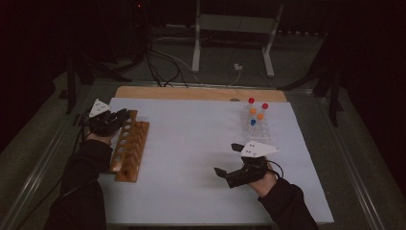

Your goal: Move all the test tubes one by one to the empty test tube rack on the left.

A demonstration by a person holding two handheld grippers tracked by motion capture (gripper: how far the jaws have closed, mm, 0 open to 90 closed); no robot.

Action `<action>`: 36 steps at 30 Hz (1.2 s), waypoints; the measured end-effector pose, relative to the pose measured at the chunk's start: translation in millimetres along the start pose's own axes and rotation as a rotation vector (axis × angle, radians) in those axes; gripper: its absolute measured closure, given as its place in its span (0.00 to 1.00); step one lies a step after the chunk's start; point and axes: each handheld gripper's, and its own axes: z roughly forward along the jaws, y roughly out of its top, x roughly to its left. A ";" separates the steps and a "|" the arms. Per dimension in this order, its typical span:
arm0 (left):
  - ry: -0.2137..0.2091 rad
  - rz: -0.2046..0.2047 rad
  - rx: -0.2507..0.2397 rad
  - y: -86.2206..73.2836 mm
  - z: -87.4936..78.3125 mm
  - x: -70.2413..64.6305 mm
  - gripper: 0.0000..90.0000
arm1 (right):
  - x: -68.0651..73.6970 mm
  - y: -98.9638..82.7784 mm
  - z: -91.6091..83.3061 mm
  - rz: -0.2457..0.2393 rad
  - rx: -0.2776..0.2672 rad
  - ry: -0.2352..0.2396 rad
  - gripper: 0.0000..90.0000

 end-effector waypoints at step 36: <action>-0.410 0.070 -0.069 -6.7 -77.8 -108.0 0.02 | -94.4 -1.0 -46.4 0.130 0.028 -0.329 0.30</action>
